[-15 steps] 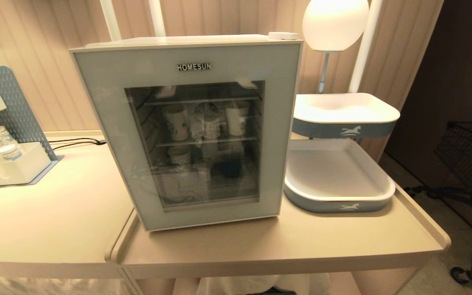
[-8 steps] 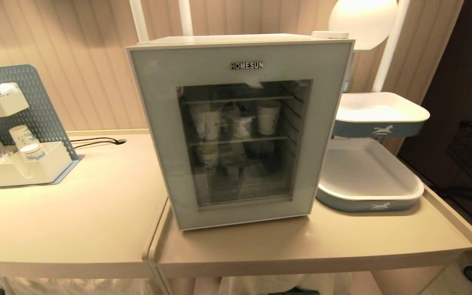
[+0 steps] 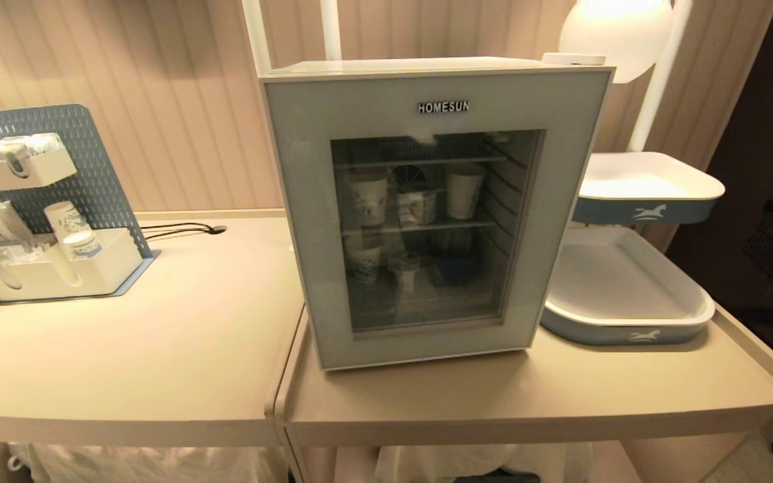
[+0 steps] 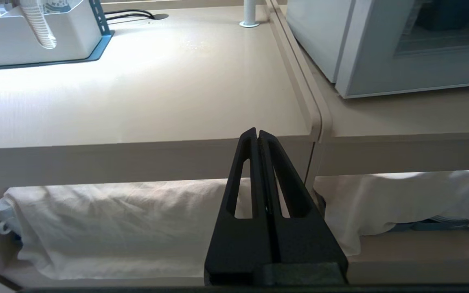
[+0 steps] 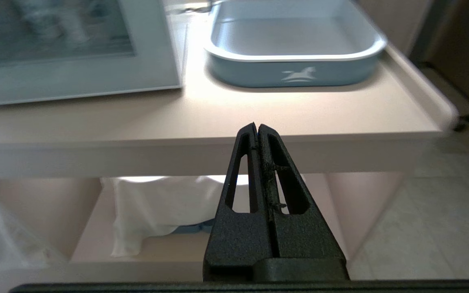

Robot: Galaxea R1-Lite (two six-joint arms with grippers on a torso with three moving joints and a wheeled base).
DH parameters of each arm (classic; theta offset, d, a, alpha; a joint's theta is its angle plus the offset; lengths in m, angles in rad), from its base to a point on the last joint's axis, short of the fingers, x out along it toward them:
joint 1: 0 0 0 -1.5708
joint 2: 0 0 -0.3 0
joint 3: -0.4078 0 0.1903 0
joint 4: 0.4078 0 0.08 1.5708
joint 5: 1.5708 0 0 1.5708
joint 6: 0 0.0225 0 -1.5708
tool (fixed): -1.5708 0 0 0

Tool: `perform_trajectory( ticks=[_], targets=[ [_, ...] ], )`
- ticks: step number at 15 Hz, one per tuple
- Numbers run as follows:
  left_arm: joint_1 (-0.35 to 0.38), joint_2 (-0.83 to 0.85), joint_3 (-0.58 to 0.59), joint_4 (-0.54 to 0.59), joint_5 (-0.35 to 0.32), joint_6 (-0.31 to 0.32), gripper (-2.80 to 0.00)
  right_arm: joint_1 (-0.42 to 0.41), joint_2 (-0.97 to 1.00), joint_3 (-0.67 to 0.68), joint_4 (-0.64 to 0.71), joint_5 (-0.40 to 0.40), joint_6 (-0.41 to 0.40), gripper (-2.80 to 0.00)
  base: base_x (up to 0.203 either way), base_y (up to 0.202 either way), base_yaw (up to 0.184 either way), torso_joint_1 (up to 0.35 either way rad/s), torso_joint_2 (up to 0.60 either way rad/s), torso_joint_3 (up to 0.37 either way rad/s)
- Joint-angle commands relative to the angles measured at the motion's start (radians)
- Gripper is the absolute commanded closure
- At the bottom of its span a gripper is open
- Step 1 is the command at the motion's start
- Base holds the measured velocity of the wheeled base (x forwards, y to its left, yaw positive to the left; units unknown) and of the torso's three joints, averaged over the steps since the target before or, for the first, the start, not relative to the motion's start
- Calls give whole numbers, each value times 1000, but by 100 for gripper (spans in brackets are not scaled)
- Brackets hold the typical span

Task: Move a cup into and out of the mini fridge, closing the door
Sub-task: Open the freezer door

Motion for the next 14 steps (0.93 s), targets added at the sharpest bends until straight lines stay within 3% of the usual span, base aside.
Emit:
perform_trajectory(
  ticks=[1, 14],
  targets=[
    [1, 1, 0, 1, 0, 1, 0, 1, 2, 0, 0, 0, -1, 0, 0, 0, 0, 0, 0, 0],
    [1, 1, 0, 0, 5, 4, 0, 1, 2, 0, 1, 0, -1, 0, 0, 0, 0, 0, 0, 0]
  ],
)
